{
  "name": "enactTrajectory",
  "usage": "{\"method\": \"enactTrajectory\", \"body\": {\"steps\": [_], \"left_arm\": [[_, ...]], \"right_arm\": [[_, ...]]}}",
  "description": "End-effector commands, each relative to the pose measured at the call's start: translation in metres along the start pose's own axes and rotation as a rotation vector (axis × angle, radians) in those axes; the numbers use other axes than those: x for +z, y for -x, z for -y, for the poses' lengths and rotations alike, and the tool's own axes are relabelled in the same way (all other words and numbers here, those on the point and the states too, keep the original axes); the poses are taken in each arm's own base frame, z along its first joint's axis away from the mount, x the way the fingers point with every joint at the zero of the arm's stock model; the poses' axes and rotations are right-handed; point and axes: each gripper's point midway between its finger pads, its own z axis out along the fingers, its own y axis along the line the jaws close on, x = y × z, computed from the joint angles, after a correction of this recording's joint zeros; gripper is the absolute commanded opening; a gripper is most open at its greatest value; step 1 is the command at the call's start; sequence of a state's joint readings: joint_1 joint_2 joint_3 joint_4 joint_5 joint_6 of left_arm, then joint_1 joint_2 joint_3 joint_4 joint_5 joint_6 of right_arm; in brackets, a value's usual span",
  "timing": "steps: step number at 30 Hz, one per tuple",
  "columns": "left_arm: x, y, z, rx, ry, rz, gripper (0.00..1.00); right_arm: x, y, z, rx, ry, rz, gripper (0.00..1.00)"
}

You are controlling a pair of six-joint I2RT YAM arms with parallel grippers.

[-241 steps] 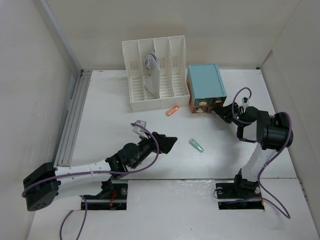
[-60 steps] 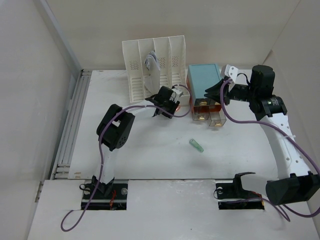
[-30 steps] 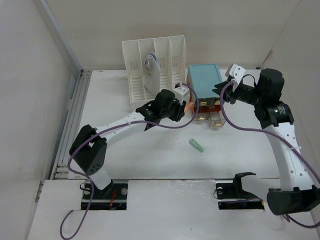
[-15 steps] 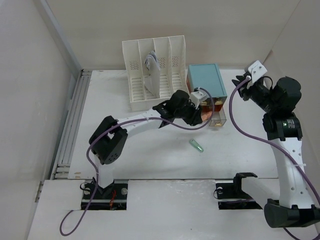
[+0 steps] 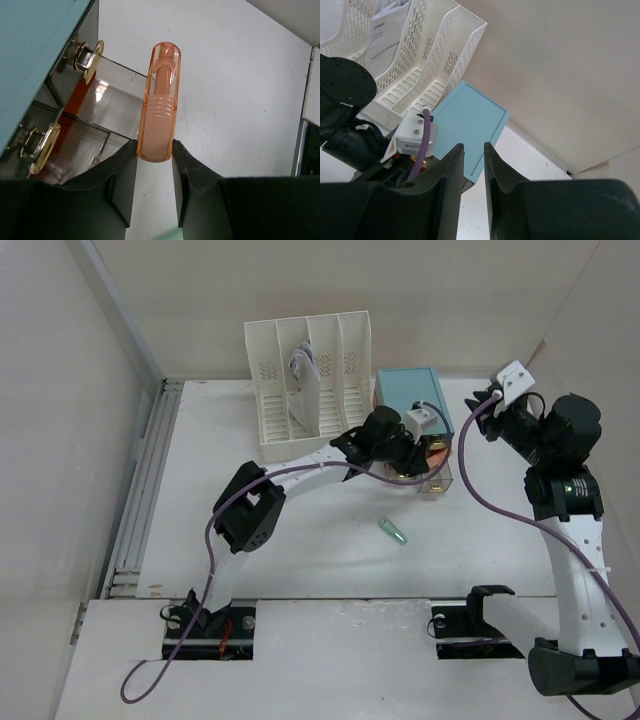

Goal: Organize the desk

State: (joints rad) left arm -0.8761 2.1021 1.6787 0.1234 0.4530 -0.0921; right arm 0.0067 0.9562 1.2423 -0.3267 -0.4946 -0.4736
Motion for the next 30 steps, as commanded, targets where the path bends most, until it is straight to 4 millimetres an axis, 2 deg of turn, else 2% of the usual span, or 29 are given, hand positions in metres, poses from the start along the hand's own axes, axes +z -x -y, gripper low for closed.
{"method": "enactTrajectory", "body": {"steps": [1,9,12,13,14,16,17,18,20,22,26,27,28,30], "left_arm": [[0.007,0.021,0.008,0.024,-0.046,0.040,0.00],[0.024,0.015,0.000,0.013,-0.042,0.015,0.00],[0.030,0.021,-0.003,0.019,-0.035,0.030,0.00],[0.034,0.014,-0.006,0.013,-0.033,0.018,0.00],[0.031,0.023,-0.010,0.017,-0.027,0.036,0.00],[0.038,0.015,-0.014,0.008,-0.024,0.018,0.00],[0.037,0.022,-0.013,0.015,-0.027,0.032,0.00],[0.040,0.014,-0.015,0.005,-0.023,0.011,0.00],[0.041,0.020,-0.024,0.007,-0.004,0.027,0.00],[0.046,0.010,-0.029,-0.015,0.010,0.001,0.01],[0.048,0.003,-0.037,-0.022,0.047,-0.010,0.08],[0.048,0.003,-0.037,-0.022,0.047,-0.010,0.12],[0.046,0.005,-0.042,-0.026,0.055,-0.008,0.23],[0.046,0.005,-0.044,-0.026,0.066,-0.006,0.28]], "right_arm": [[-0.003,0.015,0.009,-0.019,-0.044,0.050,0.28],[-0.003,0.015,0.008,-0.019,-0.036,0.054,0.28],[-0.002,0.016,0.006,-0.020,-0.027,0.058,0.28],[-0.001,0.012,0.005,-0.015,-0.024,0.051,0.28],[-0.001,0.012,0.005,-0.015,-0.024,0.051,0.28],[-0.001,0.013,0.004,-0.016,-0.015,0.055,0.28],[-0.001,0.013,0.004,-0.016,-0.015,0.055,0.28],[-0.001,0.013,0.004,-0.016,-0.015,0.055,0.28],[-0.001,0.013,0.002,-0.016,-0.007,0.058,0.28],[-0.001,0.013,0.002,-0.016,-0.007,0.058,0.28],[-0.001,0.013,0.002,-0.016,-0.007,0.058,0.28],[-0.001,0.014,0.001,-0.016,0.001,0.062,0.28],[-0.001,0.014,0.001,-0.016,0.001,0.062,0.28],[-0.001,0.014,0.001,-0.016,0.001,0.062,0.28]]}}
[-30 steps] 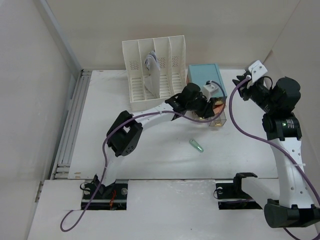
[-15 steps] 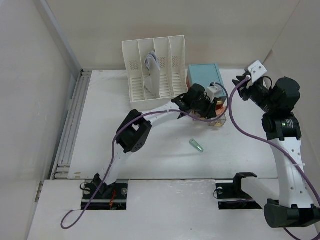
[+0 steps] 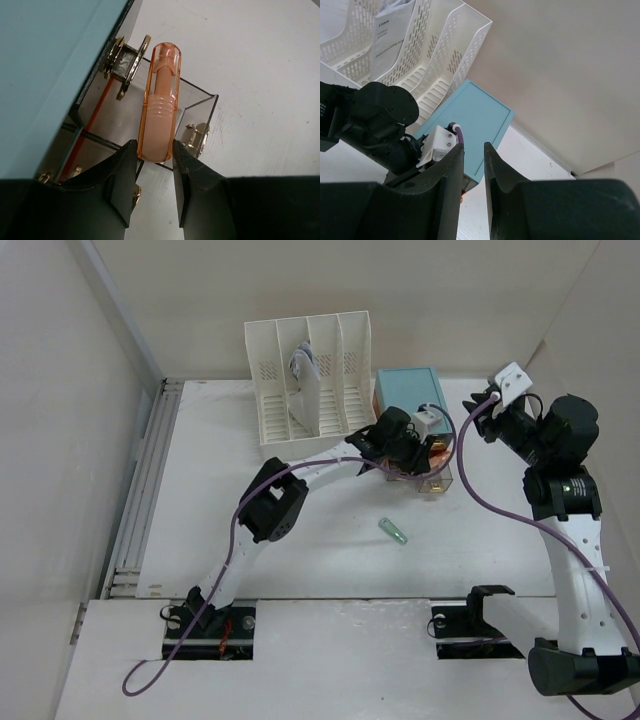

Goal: Organize the desk

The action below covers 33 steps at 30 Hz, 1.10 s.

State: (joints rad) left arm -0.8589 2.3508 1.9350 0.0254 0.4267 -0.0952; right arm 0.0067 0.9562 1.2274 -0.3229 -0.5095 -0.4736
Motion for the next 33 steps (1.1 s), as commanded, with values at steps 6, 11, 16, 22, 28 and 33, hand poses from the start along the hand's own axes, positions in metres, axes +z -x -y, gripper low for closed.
{"method": "enactTrajectory", "body": {"steps": [6,11,16,22,28,33], "left_arm": [[-0.012,0.037,-0.004,0.026,0.018,0.079,0.49],[-0.020,0.052,0.002,0.041,0.013,0.115,0.20],[-0.047,0.065,0.022,0.056,-0.004,0.165,0.00],[-0.127,0.072,0.064,0.074,0.011,0.328,0.00],[-0.203,0.031,0.109,0.037,0.020,0.408,0.00],[-0.256,-0.036,0.063,-0.246,0.296,0.453,0.48]], "right_arm": [[0.000,0.016,0.005,-0.017,-0.013,0.057,0.28],[-0.001,0.015,0.006,-0.018,-0.011,0.058,0.28],[-0.001,0.015,0.006,-0.018,-0.011,0.058,0.28],[-0.006,0.016,-0.004,-0.037,0.017,0.079,0.01],[-0.002,-0.005,-0.063,-0.045,0.354,0.085,0.93],[0.013,-0.087,-0.109,0.128,0.605,-0.171,0.45]]}}
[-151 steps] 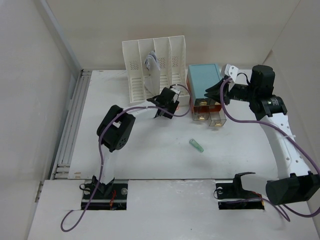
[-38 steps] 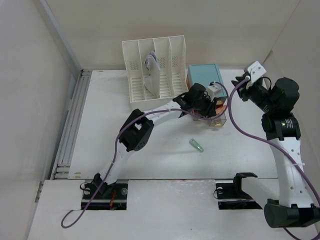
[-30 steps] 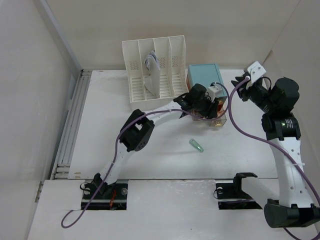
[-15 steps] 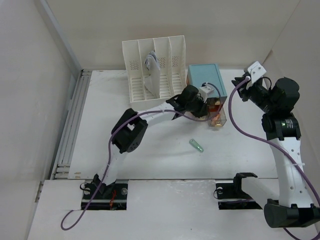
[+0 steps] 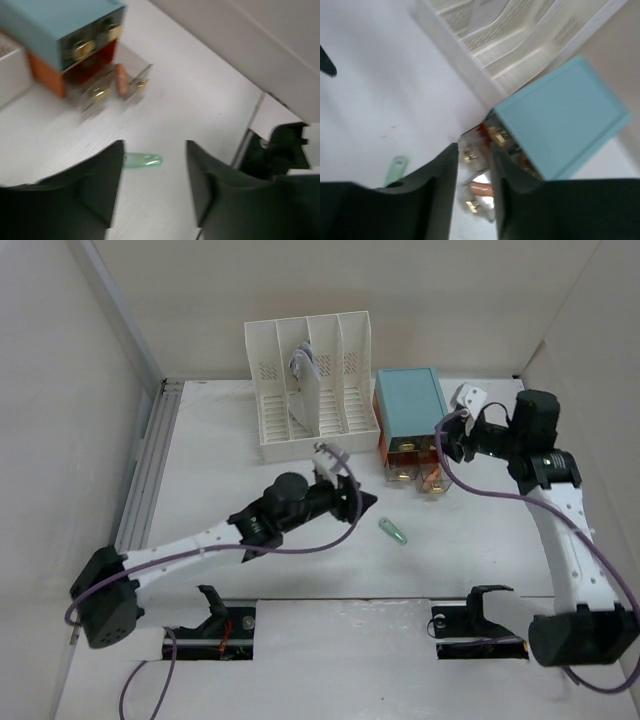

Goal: Organize the desk

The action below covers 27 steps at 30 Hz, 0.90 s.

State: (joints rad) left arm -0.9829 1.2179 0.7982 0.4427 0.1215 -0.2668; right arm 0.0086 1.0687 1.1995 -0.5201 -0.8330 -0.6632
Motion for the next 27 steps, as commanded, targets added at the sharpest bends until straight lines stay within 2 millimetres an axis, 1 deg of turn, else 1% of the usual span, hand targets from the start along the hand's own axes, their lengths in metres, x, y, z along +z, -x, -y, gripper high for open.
{"method": "enactTrajectory", "body": {"steps": [1,2,3,4,5,6,7,8,9,10,12,13,14,15,16,17,18,19,20,21,23,24,25,26,27], "left_arm": [[-0.040,-0.038,-0.064,-0.180,0.341,0.027,0.56],[-0.049,-0.044,-0.071,-0.200,0.382,0.033,0.63],[-0.057,-0.051,-0.077,-0.226,0.415,0.035,0.72],[-0.064,-0.055,-0.080,-0.263,0.434,0.045,0.72],[-0.074,-0.061,-0.085,-0.280,0.459,0.063,0.73],[-0.079,-0.065,-0.087,-0.298,0.468,0.070,0.73],[-0.083,-0.071,-0.086,-0.308,0.461,0.067,0.74],[-0.086,-0.068,-0.082,-0.324,0.438,0.091,0.81],[-0.089,-0.076,-0.084,-0.344,0.442,0.088,0.81],[-0.091,-0.079,-0.085,-0.353,0.442,0.090,0.82],[-0.095,-0.088,-0.087,-0.351,0.448,0.080,0.82],[-0.097,-0.088,-0.087,-0.366,0.444,0.088,0.82],[-0.098,-0.090,-0.086,-0.367,0.436,0.083,0.82],[-0.100,-0.091,-0.086,-0.378,0.432,0.092,0.82],[-0.100,-0.091,-0.086,-0.378,0.432,0.092,0.82],[-0.101,-0.093,-0.085,-0.380,0.423,0.090,0.82],[-0.102,-0.091,-0.084,-0.381,0.418,0.098,0.82],[-0.103,-0.096,-0.085,-0.390,0.424,0.090,0.82],[-0.103,-0.096,-0.085,-0.390,0.424,0.090,0.82],[-0.103,-0.094,-0.084,-0.391,0.419,0.098,0.82],[-0.103,-0.094,-0.084,-0.391,0.419,0.098,0.82],[-0.105,-0.096,-0.085,-0.391,0.419,0.098,0.83],[-0.105,-0.096,-0.085,-0.391,0.419,0.098,0.83],[-0.105,-0.098,-0.086,-0.390,0.424,0.090,0.83],[-0.106,-0.095,-0.085,-0.391,0.418,0.099,0.83]], "right_arm": [[0.029,-0.058,-0.037,0.182,0.237,-0.149,0.31],[0.038,-0.068,-0.049,0.192,0.285,-0.193,0.24],[0.041,-0.078,-0.061,0.222,0.321,-0.240,0.23],[0.047,-0.087,-0.069,0.224,0.343,-0.275,0.25],[0.053,-0.097,-0.078,0.222,0.364,-0.317,0.30],[0.059,-0.104,-0.092,0.168,0.377,-0.384,0.36],[0.068,-0.110,-0.093,0.137,0.355,-0.411,0.37],[0.070,-0.120,-0.103,0.140,0.350,-0.459,0.37],[0.071,-0.133,-0.100,0.104,0.301,-0.535,0.40],[0.077,-0.133,-0.112,0.060,0.309,-0.551,0.40],[0.076,-0.146,-0.123,0.047,0.309,-0.618,0.46],[0.080,-0.148,-0.126,0.015,0.290,-0.650,0.47],[0.078,-0.154,-0.132,0.016,0.279,-0.683,0.52],[0.076,-0.164,-0.139,0.012,0.279,-0.726,0.55],[0.076,-0.172,-0.136,-0.007,0.243,-0.776,0.55],[0.076,-0.178,-0.145,-0.021,0.256,-0.806,0.57],[0.075,-0.183,-0.149,-0.013,0.253,-0.837,0.58],[0.076,-0.191,-0.152,-0.013,0.254,-0.873,0.60],[0.073,-0.199,-0.149,-0.026,0.235,-0.908,0.60],[0.073,-0.203,-0.145,-0.020,0.205,-0.927,0.64],[0.076,-0.208,-0.147,-0.014,0.228,-0.963,0.70],[0.074,-0.212,-0.150,-0.011,0.240,-0.984,0.71],[0.077,-0.209,-0.152,-0.008,0.249,-0.991,0.72],[0.078,-0.215,-0.155,-0.006,0.260,-1.011,0.72],[0.078,-0.218,-0.156,0.005,0.259,-1.021,0.72]]}}
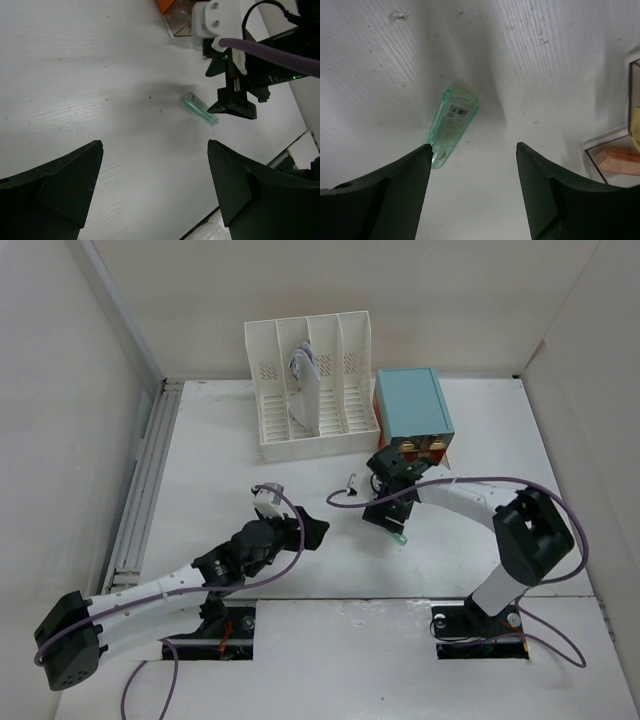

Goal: Organize the desk

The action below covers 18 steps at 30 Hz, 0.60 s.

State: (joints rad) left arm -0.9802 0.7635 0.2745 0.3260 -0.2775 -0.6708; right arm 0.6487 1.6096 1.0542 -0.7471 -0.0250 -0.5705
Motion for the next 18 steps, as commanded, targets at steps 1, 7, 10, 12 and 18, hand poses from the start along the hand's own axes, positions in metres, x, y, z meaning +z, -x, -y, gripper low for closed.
{"method": "enactTrajectory", "body": {"steps": [1,7,10,12,18], "left_arm": [[-0.002,0.010,0.008,-0.027,-0.032,0.045,0.83],[-0.006,0.014,0.007,-0.025,-0.038,0.065,0.83],[-0.009,0.015,0.006,-0.015,-0.036,0.064,0.83],[-0.010,0.015,0.006,-0.016,-0.037,0.065,0.83],[-0.016,0.021,0.009,-0.024,-0.054,0.083,0.83]], "right_arm": [[-0.005,0.007,0.008,0.032,-0.042,-0.021,0.73],[0.007,0.011,-0.005,0.078,0.045,-0.039,0.75],[0.012,0.013,-0.009,0.096,0.080,-0.046,0.75],[0.016,0.015,-0.014,0.111,0.111,-0.054,0.75],[0.027,0.017,-0.018,0.143,0.139,-0.065,0.68]]}}
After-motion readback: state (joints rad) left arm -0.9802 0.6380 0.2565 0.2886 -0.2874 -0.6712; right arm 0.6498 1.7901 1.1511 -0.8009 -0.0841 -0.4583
